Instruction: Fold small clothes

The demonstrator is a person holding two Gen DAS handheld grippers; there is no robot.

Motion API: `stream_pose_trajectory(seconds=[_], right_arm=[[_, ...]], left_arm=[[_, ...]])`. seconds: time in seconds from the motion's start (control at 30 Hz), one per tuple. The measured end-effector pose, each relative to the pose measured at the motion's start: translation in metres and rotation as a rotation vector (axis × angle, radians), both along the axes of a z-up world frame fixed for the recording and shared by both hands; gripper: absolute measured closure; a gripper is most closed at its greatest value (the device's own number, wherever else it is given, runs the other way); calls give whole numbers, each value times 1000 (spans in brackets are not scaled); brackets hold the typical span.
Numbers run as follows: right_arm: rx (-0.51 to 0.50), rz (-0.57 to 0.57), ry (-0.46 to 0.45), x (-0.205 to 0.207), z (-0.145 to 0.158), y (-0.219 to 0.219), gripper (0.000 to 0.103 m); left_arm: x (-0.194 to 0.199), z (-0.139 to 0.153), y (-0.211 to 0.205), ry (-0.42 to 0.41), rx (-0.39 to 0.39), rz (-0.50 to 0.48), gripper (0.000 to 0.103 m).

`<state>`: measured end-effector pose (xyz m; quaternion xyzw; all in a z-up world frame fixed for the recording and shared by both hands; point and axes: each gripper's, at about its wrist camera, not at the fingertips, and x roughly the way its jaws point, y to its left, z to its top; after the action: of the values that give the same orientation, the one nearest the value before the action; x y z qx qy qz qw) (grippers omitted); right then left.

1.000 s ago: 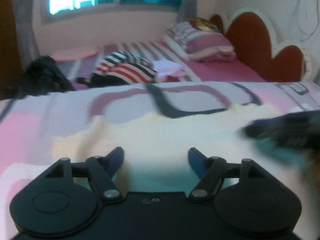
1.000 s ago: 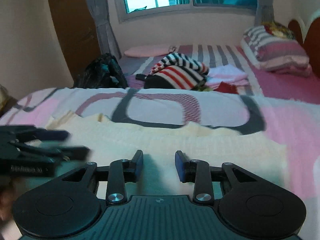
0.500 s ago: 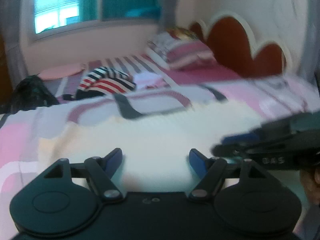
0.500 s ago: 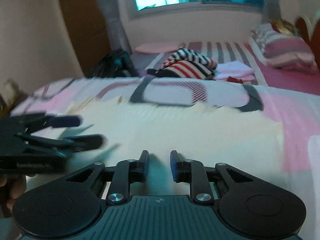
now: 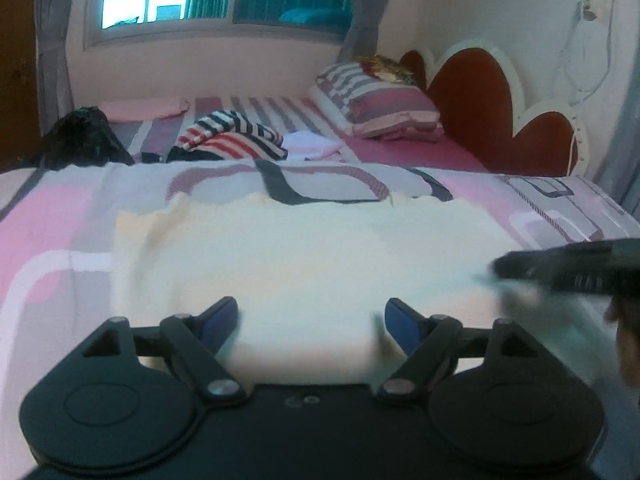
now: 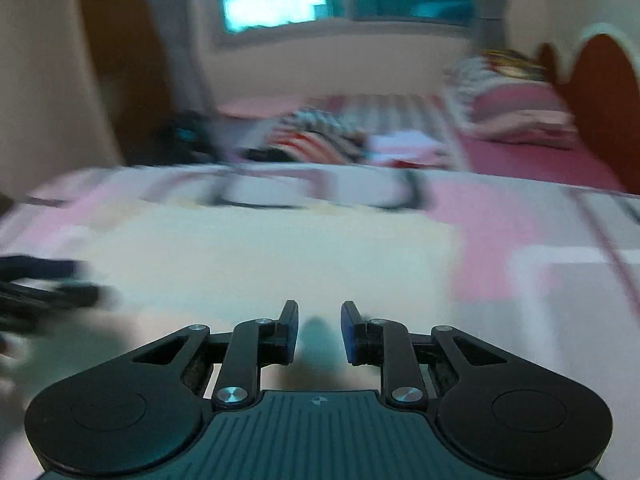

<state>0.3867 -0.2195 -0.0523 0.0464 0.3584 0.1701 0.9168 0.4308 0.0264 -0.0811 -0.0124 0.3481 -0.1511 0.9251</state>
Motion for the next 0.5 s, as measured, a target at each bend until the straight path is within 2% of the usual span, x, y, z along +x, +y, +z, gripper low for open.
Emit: stream_pose_trajectory(seconds=[0.13,0.27,0.33,0.5], right_arm=[[-11,64,53,-9,-11,35,80],[-34,57,88,-26,-24,33,80],[-37,49,94,-37,-24,25,80],[19,70,88,-58,-11,36,80]], left_arm=[[-5,-11,-15,54,-20,1,24],[-27,-22,-13,66,52,-3,24],[-41,-23,-11,53,84,5,24],[-54,-15,-19,56,55,56,24]])
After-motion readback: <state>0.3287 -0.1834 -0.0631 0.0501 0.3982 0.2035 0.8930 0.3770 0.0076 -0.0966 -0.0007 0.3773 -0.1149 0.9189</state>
